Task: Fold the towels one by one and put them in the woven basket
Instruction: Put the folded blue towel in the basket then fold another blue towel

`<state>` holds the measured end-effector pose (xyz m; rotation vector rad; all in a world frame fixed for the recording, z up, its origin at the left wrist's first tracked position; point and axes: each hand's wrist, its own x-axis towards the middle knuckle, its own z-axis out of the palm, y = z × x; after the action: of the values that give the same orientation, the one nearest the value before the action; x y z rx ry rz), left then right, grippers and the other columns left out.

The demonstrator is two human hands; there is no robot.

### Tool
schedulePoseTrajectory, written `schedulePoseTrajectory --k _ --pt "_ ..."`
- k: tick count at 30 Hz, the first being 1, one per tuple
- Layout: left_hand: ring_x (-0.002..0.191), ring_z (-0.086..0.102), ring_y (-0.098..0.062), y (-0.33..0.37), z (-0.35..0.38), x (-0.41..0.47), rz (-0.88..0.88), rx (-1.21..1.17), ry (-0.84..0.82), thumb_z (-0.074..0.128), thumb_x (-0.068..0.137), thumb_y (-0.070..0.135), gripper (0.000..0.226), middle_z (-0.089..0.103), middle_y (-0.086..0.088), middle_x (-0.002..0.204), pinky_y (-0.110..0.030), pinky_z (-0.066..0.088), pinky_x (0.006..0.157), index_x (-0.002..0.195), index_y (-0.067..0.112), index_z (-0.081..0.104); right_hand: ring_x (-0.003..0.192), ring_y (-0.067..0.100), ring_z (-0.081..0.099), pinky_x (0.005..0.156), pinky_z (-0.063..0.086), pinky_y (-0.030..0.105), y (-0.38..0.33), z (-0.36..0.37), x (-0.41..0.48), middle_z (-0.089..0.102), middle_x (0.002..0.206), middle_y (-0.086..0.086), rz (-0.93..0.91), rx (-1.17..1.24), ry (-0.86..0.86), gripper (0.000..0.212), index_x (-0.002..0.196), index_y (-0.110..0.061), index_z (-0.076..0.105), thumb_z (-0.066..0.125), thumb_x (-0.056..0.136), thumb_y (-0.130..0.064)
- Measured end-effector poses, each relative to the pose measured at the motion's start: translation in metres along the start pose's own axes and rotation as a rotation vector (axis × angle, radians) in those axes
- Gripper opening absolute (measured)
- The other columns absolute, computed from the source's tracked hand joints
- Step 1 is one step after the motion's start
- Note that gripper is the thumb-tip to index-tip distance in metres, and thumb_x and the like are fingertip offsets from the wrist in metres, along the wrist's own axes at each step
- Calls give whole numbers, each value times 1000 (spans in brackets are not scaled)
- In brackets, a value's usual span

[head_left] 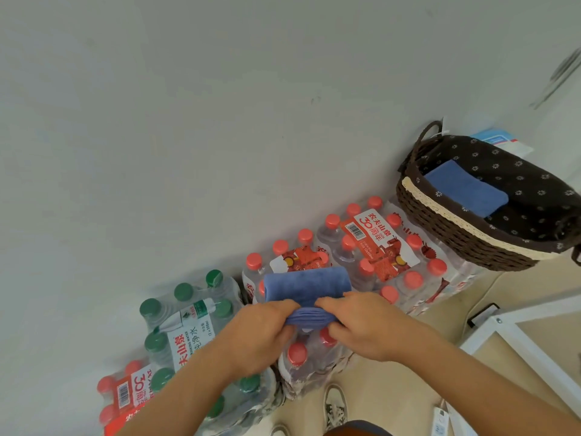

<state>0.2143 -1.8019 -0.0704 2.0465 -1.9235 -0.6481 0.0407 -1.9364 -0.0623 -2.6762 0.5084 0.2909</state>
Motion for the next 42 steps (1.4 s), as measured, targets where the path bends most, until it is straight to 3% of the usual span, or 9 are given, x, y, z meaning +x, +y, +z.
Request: schedulePoseTrajectory --k 4,9,12,19,26,30,33,37,42 --pt "75 56 -14 -9 -12 15 -76 -60 -18 45 97 29 10 60 7 85 -29 42 67 103 25 51 65 14 51 56 36 31 11 -8 7 53 72 -5 73 221 1 5 92 -28 48 44 93 -30" --pt "77 58 -10 -20 -11 33 -260 -200 128 49 96 36 15 65 7 91 -20 41 64 104 25 55 71 13 57 62 43 28 23 -9 18 62 83 -4 223 444 110 11 102 -25 55 49 95 -31" --pt "77 58 -14 -20 -4 42 -336 -160 201 48 96 40 23 67 3 94 -23 40 66 106 22 58 79 12 59 63 44 24 28 -6 24 63 90 -6 251 467 155 11 103 -25 56 51 95 -31" --pt "83 64 -18 -20 0 56 -414 -26 271 50 93 42 27 70 1 96 -26 48 72 110 26 63 84 16 51 71 36 24 33 -9 41 53 96 0 273 383 177 7 93 -24 49 53 95 -29" --pt "90 50 -17 -33 0 53 -452 41 159 48 90 53 36 49 1 103 -30 44 79 108 26 63 82 17 61 77 53 35 40 -17 61 67 95 0 276 289 57 20 103 -19 64 55 92 -32" --pt "85 50 -16 -35 -2 55 -454 -37 115 53 88 52 31 49 2 98 -31 45 76 96 22 56 79 17 58 63 45 27 44 -28 68 58 85 -4 223 145 -20 21 101 -22 67 57 91 -37" --pt "79 50 -16 -32 -3 55 -464 -31 140 55 86 50 28 50 4 90 -31 45 72 90 23 53 83 17 57 67 48 32 51 -36 72 60 89 -5 169 131 -80 27 106 -25 68 61 86 -41" --pt "74 52 -12 -22 -4 54 -466 46 201 58 85 46 23 55 11 81 -30 43 71 93 25 58 97 19 56 84 47 36 48 -44 78 59 112 -4 166 130 -263 33 118 -27 56 60 87 -37" --pt "75 57 -9 -4 -13 51 -456 -176 255 71 78 31 28 63 6 88 -14 40 60 94 31 49 93 22 52 83 39 40 27 -53 77 52 105 -3 11 20 -260 33 111 -20 42 58 83 -26"
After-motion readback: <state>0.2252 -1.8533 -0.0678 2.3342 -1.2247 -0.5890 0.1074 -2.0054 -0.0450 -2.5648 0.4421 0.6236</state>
